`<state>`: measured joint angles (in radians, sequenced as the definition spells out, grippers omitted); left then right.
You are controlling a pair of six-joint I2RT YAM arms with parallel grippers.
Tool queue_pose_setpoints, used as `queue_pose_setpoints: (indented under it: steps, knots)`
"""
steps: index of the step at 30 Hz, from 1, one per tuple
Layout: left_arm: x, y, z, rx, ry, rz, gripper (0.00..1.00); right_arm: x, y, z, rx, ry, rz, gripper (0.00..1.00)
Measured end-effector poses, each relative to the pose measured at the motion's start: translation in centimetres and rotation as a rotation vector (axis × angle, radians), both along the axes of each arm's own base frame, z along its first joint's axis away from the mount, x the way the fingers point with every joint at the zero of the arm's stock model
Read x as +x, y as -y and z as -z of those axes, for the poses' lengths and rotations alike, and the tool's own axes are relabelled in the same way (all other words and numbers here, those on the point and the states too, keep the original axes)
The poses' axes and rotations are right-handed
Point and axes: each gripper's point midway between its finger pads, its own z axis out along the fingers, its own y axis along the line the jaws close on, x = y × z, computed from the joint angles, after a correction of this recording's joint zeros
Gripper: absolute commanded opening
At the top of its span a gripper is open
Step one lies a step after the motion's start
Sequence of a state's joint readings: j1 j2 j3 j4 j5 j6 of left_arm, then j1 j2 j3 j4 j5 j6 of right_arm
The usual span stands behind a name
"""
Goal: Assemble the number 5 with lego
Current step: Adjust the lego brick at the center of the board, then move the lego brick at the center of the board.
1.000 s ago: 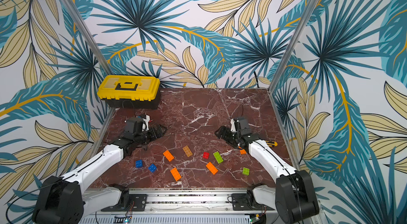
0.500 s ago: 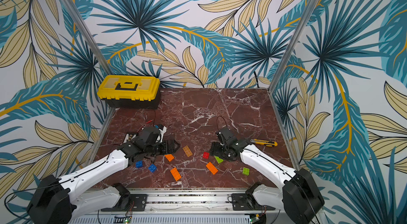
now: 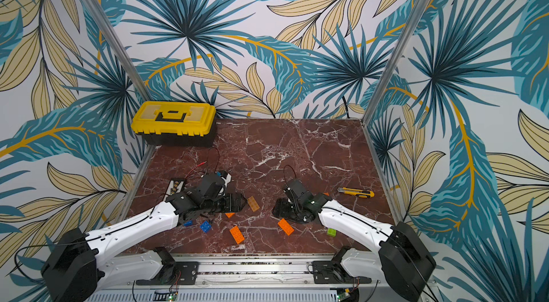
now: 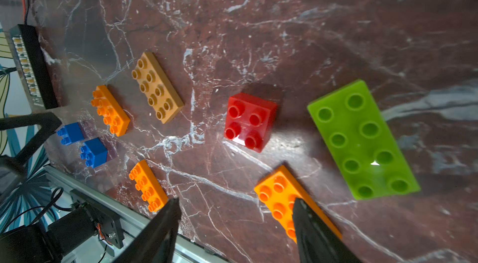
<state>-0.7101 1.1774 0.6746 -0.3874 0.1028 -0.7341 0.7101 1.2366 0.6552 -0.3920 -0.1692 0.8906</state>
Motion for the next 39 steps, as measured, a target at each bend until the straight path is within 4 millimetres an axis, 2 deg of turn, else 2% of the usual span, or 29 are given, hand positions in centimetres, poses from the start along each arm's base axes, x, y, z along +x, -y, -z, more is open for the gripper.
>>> queue_pose_setpoints:
  steps: [5, 8, 12, 17, 21, 27, 32, 39]
  knots:
    - [0.2, -0.6, -0.1, 0.023, 0.017, -0.022, 1.00, 0.2, -1.7, 0.0, 0.019, -0.001, -0.035, 0.70]
    - [0.2, -0.9, -0.2, 0.030, 0.025, -0.027, 1.00, 0.5, -1.8, -0.2, -0.006, 0.009, -0.026, 0.69]
    - [0.1, -0.5, -0.7, 0.008, 0.035, -0.006, 1.00, 0.9, 0.0, -0.2, -0.085, 0.032, 0.045, 0.68]
    - [0.0, 1.0, -1.1, -0.039, 0.037, 0.050, 1.00, 0.4, 3.1, 0.6, -0.183, 0.036, 0.142, 0.71]
    - [0.0, 2.2, -0.5, -0.042, 0.014, 0.084, 1.00, -0.6, 4.1, 2.3, -0.202, -0.008, 0.183, 0.75]
    - [0.6, 3.8, -1.4, -0.065, 0.034, 0.112, 1.00, -1.2, 4.6, 3.6, -0.199, -0.035, 0.224, 0.80]
    - [0.8, 4.2, -1.2, -0.070, 0.037, 0.114, 1.00, -0.1, 4.2, 3.9, -0.171, -0.025, 0.254, 0.84]
    - [0.9, 4.5, -0.7, -0.065, 0.027, 0.114, 1.00, 3.1, 4.3, 3.6, -0.107, 0.022, 0.344, 0.87]
